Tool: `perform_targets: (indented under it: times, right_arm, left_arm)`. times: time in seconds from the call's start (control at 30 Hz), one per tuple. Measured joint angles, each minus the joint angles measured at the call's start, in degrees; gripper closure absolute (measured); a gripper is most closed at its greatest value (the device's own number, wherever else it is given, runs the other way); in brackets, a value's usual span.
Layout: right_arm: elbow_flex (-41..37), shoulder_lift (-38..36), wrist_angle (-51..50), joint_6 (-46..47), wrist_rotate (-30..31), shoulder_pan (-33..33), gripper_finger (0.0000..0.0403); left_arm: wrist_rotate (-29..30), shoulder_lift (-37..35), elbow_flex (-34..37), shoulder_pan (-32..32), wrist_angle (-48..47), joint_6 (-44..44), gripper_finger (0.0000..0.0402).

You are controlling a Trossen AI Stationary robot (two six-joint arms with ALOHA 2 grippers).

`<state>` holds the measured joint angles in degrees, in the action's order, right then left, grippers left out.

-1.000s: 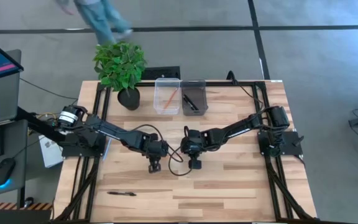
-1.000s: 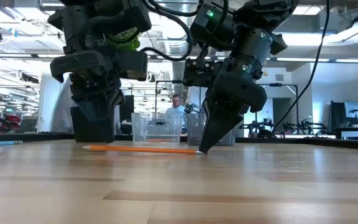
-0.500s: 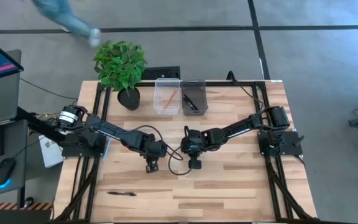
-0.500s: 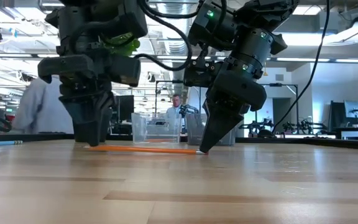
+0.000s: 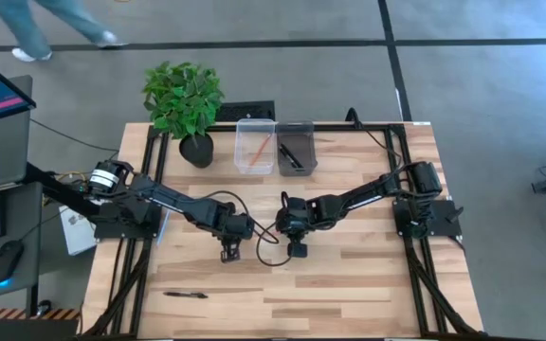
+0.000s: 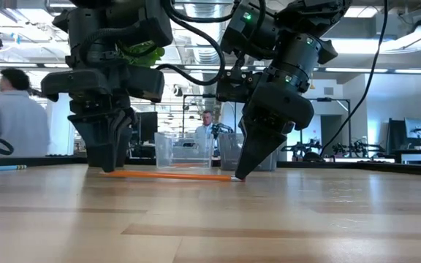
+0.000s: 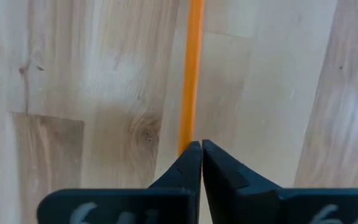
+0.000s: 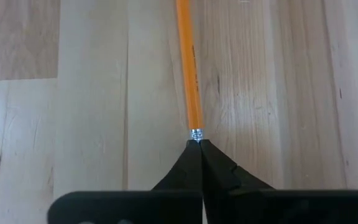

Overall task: Sort pens & pencils
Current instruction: Put the orange pencil into the transparent bin

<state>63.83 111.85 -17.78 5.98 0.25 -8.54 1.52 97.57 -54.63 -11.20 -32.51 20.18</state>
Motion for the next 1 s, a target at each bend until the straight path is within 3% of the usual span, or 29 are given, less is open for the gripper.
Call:
perform_targets:
  times: [0.3, 0.5, 0.73, 1.0]
  right_arm:
    - [-0.02, 0.0, 0.0, 0.02, -0.19, 0.0, 0.0375]
    - [-0.02, 0.0, -0.04, -0.02, -0.22, 0.0, 0.0393]
    - [-0.04, 0.0, -0.04, 0.02, -0.29, 0.0, 0.037]
    - [-0.04, 0.0, -0.11, -0.22, -0.39, 0.0, 0.0392]
  left_arm:
    - [-1.06, -0.01, -0.02, 0.0, -0.55, -2.57, 0.0336]
    - [-0.62, -0.01, -0.02, 0.07, -0.55, -2.13, 0.0304]
    - [-0.81, 2.96, -0.37, 1.12, -0.18, -2.7, 0.0305]
    - [-2.7, 3.7, -1.25, 2.22, -2.21, -5.14, 0.0318]
